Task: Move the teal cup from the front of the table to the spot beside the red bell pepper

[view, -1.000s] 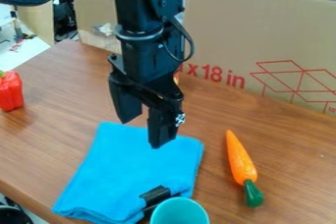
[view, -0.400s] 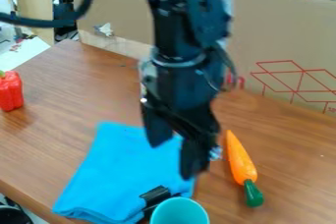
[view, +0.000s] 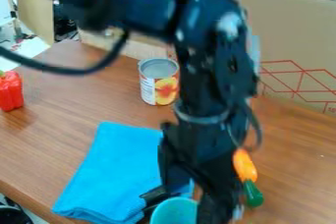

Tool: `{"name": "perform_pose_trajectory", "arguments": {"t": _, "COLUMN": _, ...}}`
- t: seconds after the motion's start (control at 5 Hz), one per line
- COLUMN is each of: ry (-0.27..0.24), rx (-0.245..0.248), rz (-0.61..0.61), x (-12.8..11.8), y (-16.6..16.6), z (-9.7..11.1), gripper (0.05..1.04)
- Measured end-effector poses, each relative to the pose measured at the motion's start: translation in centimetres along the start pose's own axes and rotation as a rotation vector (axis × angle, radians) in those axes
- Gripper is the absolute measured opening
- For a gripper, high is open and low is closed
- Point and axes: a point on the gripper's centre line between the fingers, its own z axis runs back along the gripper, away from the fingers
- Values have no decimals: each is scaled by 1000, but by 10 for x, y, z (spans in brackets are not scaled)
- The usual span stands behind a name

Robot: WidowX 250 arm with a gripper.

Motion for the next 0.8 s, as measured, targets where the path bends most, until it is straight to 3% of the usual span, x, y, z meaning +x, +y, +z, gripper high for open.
{"name": "perform_pose_trajectory", "arguments": {"t": 0.4, "ry": 60, "rx": -10, "rz": 17, "x": -7, "y": -6, "z": -18, "gripper": 1001}}
{"name": "perform_pose_trajectory", "arguments": {"t": 0.8, "ry": 17, "rx": -41, "rz": -74, "x": -3, "y": -8, "z": -31, "gripper": 1001}}
